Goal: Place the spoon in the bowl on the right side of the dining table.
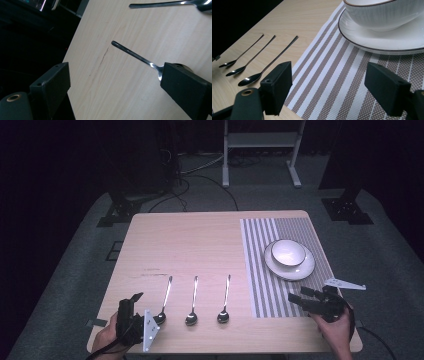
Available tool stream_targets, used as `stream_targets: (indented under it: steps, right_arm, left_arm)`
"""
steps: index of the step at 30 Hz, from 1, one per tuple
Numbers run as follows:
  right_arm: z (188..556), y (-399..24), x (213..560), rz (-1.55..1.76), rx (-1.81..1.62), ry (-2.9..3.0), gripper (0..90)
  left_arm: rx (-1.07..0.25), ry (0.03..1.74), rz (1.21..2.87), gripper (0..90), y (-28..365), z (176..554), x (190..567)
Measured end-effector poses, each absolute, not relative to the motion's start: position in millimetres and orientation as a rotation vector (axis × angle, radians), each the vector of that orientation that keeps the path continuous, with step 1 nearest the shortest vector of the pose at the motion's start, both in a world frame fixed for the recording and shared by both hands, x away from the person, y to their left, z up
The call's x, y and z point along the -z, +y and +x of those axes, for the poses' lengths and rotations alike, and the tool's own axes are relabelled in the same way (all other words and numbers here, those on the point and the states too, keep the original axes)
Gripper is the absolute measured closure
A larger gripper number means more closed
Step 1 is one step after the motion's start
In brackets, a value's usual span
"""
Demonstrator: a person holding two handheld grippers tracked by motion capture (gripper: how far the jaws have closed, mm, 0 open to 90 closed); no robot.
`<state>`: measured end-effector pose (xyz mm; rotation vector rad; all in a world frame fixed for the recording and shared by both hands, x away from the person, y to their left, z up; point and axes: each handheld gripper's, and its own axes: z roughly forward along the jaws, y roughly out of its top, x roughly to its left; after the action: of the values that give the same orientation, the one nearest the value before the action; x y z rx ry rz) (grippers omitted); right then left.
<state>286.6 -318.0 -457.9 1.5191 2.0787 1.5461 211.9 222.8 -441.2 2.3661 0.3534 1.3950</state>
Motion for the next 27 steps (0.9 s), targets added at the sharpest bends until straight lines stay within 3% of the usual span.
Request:
stream_targets:
  steps: [21,27]
  right_arm:
    - [285,-318,457,1.52,-1.551,2.072,21.0]
    - [284,-319,459,1.528,-1.55,2.067,21.0]
  left_arm:
    - [-1.538,0.142,2.465,7.9,209,176,450]
    - [-1.52,0.134,2.47,7.9,208,172,456]
